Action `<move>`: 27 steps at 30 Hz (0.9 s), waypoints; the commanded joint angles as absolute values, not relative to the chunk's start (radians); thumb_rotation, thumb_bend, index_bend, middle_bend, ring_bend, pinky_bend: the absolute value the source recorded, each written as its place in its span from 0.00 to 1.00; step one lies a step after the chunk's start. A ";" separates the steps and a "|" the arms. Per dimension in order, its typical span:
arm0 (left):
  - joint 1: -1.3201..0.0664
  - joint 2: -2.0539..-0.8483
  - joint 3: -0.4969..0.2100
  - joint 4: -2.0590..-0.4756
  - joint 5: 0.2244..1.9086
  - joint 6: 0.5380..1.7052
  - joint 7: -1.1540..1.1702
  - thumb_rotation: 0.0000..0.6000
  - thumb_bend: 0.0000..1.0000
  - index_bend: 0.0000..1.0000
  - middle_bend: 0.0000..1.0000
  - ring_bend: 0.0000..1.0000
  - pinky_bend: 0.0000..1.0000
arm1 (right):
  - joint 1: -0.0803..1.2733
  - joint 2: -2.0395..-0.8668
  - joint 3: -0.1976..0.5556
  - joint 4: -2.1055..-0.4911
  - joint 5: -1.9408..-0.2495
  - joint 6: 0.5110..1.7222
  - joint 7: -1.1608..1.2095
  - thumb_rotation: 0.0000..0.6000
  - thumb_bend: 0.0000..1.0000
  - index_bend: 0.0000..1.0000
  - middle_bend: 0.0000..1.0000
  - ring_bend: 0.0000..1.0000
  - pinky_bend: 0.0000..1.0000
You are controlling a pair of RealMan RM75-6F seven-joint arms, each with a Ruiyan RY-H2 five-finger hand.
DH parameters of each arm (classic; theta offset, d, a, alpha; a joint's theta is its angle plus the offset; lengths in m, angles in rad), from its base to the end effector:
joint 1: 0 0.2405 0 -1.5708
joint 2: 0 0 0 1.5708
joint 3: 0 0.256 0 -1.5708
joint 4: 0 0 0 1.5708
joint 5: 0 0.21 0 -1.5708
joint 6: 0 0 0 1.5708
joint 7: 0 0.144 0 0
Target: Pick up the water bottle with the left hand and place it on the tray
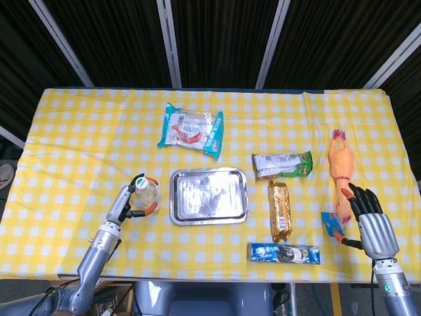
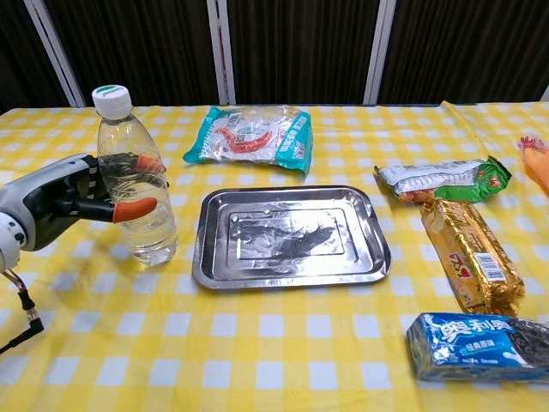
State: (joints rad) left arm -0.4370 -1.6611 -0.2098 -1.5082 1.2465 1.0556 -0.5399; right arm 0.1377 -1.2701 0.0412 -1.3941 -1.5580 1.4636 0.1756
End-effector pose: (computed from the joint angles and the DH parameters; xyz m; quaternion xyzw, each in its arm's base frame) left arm -0.1890 0.2804 -0.0338 -0.4137 -0.6987 -0.5381 0.2259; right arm -0.3237 -0.1985 0.1228 0.6021 -0.4031 0.4330 0.5362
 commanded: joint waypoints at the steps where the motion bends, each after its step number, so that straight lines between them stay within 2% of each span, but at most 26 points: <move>1: -0.436 -1.665 -0.215 -1.513 1.239 1.062 -0.531 1.00 0.46 0.40 0.38 0.00 0.04 | 0.138 -1.270 0.041 -1.394 -1.557 1.462 0.175 1.00 0.05 0.11 0.00 0.04 0.00; 7: -0.424 -1.668 -0.227 -1.530 1.213 1.091 -0.488 1.00 0.51 0.47 0.45 0.00 0.06 | 0.139 -1.270 0.041 -1.395 -1.554 1.457 0.171 1.00 0.05 0.11 0.00 0.04 0.00; 13: -0.413 -1.632 -0.239 -1.574 1.206 1.094 -0.501 1.00 0.51 0.48 0.46 0.00 0.06 | 0.138 -1.271 0.043 -1.395 -1.550 1.457 0.169 1.00 0.05 0.11 0.00 0.04 0.00; 22: -0.405 -1.526 -0.268 -1.766 1.225 1.098 -0.510 1.00 0.49 0.48 0.46 0.00 0.06 | 0.138 -1.269 0.040 -1.403 -1.555 1.456 0.168 1.00 0.05 0.11 0.00 0.04 0.00; 27: -0.461 -1.486 -0.345 -1.913 1.164 1.078 -0.410 1.00 0.49 0.48 0.46 0.00 0.06 | 0.139 -1.268 0.037 -1.406 -1.559 1.454 0.166 1.00 0.05 0.11 0.00 0.04 0.00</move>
